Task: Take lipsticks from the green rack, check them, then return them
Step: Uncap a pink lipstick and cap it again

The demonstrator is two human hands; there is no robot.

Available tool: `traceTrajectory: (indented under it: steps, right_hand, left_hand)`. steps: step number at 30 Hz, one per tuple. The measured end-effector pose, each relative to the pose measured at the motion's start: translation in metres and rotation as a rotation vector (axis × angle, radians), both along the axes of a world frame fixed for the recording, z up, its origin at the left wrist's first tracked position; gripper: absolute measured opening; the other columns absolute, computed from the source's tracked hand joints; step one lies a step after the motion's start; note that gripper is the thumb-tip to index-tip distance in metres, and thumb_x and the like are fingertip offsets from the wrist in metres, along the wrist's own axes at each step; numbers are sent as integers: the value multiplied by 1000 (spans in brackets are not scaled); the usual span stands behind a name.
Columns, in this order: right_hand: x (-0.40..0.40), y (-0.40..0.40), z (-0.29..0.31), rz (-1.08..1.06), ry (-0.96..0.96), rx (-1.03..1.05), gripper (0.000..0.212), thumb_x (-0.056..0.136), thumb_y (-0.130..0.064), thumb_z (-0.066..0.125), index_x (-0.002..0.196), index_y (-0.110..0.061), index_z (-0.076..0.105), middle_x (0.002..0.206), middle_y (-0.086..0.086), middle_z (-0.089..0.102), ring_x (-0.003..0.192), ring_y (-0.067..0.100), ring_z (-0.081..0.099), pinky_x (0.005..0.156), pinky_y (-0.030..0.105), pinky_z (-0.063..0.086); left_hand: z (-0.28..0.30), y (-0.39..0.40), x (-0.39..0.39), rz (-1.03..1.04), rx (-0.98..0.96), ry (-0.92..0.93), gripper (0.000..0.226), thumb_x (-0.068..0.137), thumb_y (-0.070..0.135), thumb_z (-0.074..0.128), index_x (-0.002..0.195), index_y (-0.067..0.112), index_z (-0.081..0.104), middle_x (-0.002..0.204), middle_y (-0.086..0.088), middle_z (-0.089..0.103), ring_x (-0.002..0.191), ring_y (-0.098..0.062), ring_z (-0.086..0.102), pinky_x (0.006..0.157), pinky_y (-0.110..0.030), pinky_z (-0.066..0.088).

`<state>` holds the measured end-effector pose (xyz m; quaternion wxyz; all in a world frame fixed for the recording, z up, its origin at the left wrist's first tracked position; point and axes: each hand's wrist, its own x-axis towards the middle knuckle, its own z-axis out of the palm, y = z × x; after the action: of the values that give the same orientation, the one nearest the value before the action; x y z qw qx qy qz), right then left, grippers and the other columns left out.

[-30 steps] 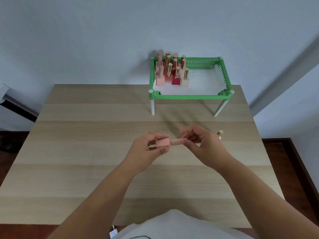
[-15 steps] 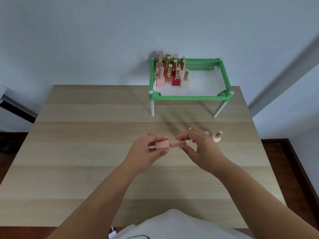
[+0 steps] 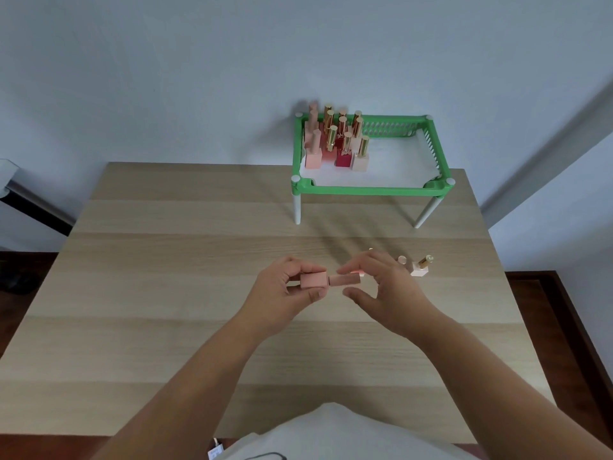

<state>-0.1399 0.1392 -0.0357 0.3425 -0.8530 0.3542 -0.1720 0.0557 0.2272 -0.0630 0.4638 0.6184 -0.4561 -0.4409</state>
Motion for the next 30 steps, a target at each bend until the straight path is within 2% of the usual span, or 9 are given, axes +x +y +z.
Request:
traceTrajectory:
  steps: [4, 9, 12, 14, 18, 22, 24, 27, 30]
  right_hand:
    - [4, 1, -2, -20, -13, -57, 18, 82, -16, 69, 96, -28, 66, 90, -17, 60, 88, 12, 53, 78, 22, 41]
    - [6, 0, -5, -17, -37, -5, 15, 84, -17, 67, 95, -27, 66, 85, -17, 61, 85, 2, 53, 75, 7, 36]
    - [7, -2, -7, -47, -70, 108, 17, 83, -16, 69, 96, -27, 69, 82, -12, 63, 79, 4, 56, 73, 11, 43]
    - [7, -2, -7, -66, -91, 160, 18, 82, -15, 70, 95, -28, 70, 81, -11, 64, 75, 5, 57, 71, 13, 45]
    - [9, -5, -5, -79, -90, 255, 21, 81, -15, 71, 91, -33, 70, 79, -10, 67, 73, 3, 57, 69, 11, 45]
    - [12, -9, -5, -122, -94, 289, 19, 81, -14, 72, 90, -30, 72, 76, -10, 68, 70, 2, 58, 67, 10, 46]
    - [14, -9, -8, -183, -138, 311, 19, 79, -13, 74, 90, -29, 72, 76, -10, 69, 72, 4, 61, 70, 11, 49]
    - [18, -9, -14, -224, -198, 372, 34, 77, -8, 74, 98, -34, 66, 85, -8, 69, 79, 5, 64, 78, 13, 51]
    - [18, -16, -20, -232, -221, 340, 45, 77, -5, 73, 107, -36, 62, 96, -6, 67, 86, 8, 65, 83, 17, 52]
  left_hand:
    - [1, 0, 1, 9, -15, -11, 31, 76, 13, 80, 100, 32, 73, 99, 4, 62, 98, -8, 64, 83, -25, 56]
    - [2, 0, 3, 8, -41, -28, 31, 77, 13, 80, 99, 33, 72, 96, 8, 61, 96, -8, 64, 83, -25, 56]
    - [3, 0, 3, 0, -70, -71, 31, 78, 11, 78, 102, 30, 72, 90, 18, 57, 90, -5, 63, 78, -20, 55]
    - [4, 1, 3, -12, -109, -108, 30, 80, 10, 77, 105, 24, 71, 89, 16, 55, 87, -4, 62, 75, -18, 54]
    - [1, 1, 5, -28, -196, -216, 31, 80, 9, 77, 110, 13, 71, 91, 3, 53, 85, -11, 60, 77, -28, 59]
    - [-8, -2, 4, 7, -277, -319, 30, 79, 9, 78, 108, 11, 71, 88, 7, 53, 82, -14, 60, 78, -31, 59]
    - [-13, -7, 6, 7, -255, -440, 28, 78, 13, 78, 104, 16, 71, 87, 10, 55, 82, -14, 59, 76, -32, 55]
    - [-21, -20, 9, -26, -171, -621, 24, 77, 18, 76, 99, 22, 68, 88, 13, 60, 81, -9, 57, 72, -29, 48]
    - [-34, -37, 10, 7, -82, -511, 23, 78, 18, 76, 98, 25, 68, 92, 14, 66, 87, -1, 58, 71, -15, 47]
